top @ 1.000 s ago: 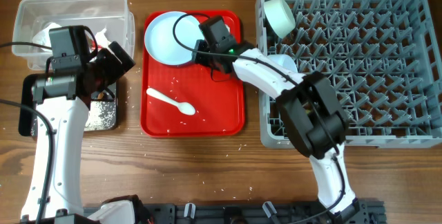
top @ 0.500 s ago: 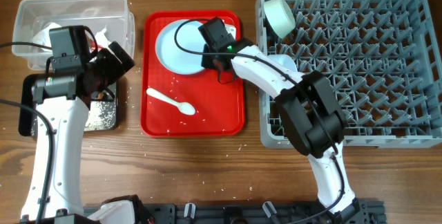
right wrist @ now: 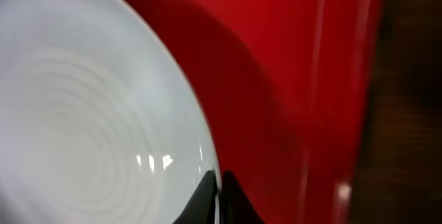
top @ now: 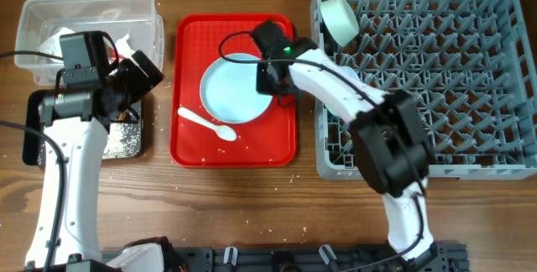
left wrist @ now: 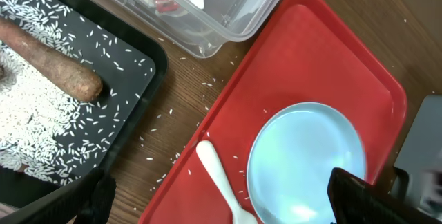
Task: Sort waste into correct bins and load items into the dishwasher rack
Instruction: 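Lift the white plate into the dish rack and release it upright, then reach the right gripper to the white spoon and grasp it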
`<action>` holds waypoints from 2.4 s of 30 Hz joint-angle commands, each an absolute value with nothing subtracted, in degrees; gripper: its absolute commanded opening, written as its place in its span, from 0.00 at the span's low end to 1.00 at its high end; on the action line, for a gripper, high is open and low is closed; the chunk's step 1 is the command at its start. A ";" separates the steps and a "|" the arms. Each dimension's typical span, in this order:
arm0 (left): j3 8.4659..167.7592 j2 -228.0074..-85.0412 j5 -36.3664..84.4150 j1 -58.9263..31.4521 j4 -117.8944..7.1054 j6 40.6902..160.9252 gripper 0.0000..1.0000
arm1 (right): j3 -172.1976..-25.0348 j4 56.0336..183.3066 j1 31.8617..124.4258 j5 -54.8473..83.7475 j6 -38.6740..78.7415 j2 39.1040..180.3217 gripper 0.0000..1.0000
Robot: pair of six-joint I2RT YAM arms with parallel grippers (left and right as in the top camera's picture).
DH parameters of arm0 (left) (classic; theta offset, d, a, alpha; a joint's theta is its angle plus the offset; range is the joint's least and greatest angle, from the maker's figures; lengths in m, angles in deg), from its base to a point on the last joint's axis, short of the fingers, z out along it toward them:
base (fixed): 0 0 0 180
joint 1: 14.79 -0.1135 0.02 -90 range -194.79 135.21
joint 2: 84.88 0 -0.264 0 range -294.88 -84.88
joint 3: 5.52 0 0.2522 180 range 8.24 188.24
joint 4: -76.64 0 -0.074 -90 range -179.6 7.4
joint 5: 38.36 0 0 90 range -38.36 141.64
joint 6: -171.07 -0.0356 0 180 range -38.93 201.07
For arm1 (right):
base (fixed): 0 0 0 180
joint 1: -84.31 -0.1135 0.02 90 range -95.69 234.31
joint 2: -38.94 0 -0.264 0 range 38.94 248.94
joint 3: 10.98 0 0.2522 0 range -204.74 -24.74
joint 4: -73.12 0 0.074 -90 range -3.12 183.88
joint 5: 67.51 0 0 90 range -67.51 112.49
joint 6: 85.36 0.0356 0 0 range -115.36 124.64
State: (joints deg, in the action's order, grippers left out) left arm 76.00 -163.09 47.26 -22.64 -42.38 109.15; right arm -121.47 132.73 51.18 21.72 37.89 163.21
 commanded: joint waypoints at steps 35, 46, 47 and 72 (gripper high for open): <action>75.94 -163.38 47.63 -22.29 -42.40 108.47 1.00 | -120.64 136.14 71.05 55.92 5.21 148.04 0.63; 75.94 -163.38 47.63 -22.29 -42.40 108.47 1.00 | -120.79 143.72 71.05 30.39 14.02 128.94 1.00; 75.94 -163.38 47.63 -22.29 -42.40 108.47 1.00 | -120.79 143.24 71.05 29.85 14.04 127.87 1.00; 75.96 -163.38 47.63 -22.29 -42.40 108.47 1.00 | -120.66 135.11 39.71 5.32 6.13 164.67 0.66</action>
State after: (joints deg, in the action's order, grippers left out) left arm 76.00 -163.20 47.24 -22.64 -42.25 109.15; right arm -120.44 136.34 40.34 3.86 7.90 162.36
